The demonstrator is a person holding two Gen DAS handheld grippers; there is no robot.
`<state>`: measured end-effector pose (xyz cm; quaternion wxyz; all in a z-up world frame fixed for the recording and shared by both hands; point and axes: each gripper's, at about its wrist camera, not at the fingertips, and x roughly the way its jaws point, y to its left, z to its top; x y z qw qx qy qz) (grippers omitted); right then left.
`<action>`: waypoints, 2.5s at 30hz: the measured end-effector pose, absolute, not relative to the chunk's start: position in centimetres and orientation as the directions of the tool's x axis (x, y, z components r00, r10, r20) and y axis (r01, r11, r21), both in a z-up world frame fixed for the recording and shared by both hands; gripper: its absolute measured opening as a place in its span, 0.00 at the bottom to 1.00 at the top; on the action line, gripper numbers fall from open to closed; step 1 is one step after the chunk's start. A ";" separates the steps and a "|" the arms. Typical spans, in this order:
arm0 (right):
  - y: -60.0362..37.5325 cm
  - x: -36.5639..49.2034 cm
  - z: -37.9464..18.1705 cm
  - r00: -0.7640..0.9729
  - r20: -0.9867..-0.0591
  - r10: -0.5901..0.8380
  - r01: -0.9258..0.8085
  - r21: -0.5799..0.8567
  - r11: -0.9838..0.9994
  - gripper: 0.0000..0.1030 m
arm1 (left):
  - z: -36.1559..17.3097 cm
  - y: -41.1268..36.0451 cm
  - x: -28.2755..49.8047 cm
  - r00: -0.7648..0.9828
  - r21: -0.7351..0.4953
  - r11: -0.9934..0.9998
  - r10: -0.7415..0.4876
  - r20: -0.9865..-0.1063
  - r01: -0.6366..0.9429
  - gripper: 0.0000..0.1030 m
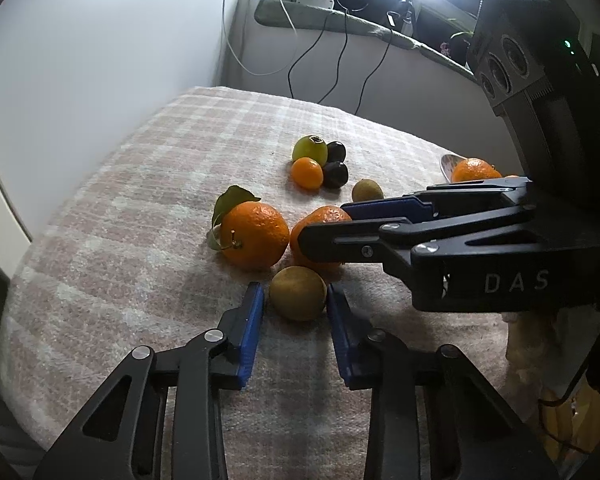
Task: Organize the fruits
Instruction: 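Grasp the brown kiwi with the left gripper while the right gripper grasps a small tangerine, then carry the kiwi and tangerine in both grippers toward the floral plate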
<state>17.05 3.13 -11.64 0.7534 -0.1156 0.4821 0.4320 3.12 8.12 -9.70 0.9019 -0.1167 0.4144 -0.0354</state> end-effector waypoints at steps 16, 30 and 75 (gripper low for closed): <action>1.6 16.7 -10.5 0.185 -0.810 0.557 -0.741 0.258 0.620 0.40 | -9.3 7.7 2.7 0.660 -0.241 0.970 -0.164 -0.733 -0.026 0.26; -4.4 15.7 -7.2 0.278 -0.771 0.572 -0.698 0.247 0.672 0.40 | -7.2 5.7 2.6 0.681 -0.248 0.968 -0.202 -0.704 0.031 0.26; -22.8 15.1 -6.6 0.520 -0.776 0.356 -0.387 0.158 0.909 0.40 | -5.9 -8.6 10.1 0.613 -0.275 0.910 -0.414 -0.673 0.312 0.26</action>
